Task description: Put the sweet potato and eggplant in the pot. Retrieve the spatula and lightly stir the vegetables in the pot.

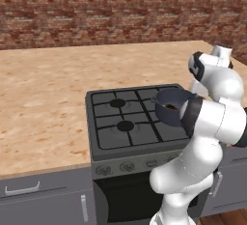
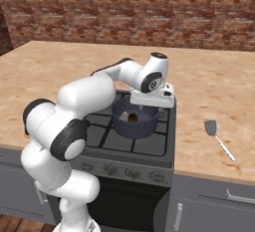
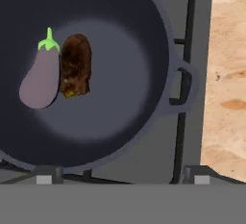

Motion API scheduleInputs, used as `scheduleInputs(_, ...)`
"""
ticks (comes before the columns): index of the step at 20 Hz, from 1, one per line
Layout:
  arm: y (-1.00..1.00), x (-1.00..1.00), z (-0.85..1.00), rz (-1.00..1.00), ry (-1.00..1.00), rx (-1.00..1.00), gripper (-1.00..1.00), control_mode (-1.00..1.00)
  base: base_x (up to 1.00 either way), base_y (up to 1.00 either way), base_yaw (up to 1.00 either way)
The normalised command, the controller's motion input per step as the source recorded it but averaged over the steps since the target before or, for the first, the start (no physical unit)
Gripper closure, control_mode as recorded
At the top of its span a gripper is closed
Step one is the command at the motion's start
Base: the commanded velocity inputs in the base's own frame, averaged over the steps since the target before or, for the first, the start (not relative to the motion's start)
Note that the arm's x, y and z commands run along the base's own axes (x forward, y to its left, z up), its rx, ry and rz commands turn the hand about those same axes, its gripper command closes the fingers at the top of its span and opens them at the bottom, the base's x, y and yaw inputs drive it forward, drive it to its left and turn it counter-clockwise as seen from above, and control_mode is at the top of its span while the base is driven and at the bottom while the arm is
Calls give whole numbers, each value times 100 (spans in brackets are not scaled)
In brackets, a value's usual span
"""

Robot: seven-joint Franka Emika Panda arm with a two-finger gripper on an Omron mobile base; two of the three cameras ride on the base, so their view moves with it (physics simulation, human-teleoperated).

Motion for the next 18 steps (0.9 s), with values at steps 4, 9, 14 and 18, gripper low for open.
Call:
scheduleInputs(4,-91,-38,0,0,0,0,-100,-100,0,0,0)
scheduleInputs(9,-97,-42,0,0,0,0,-100,-100,0,0,0)
scheduleInputs(14,-97,-35,0,-2,0,0,-100,-100,0,0,0)
scheduleInputs(18,-92,-23,-6,-1,0,0,-100,-100,0,0,0)
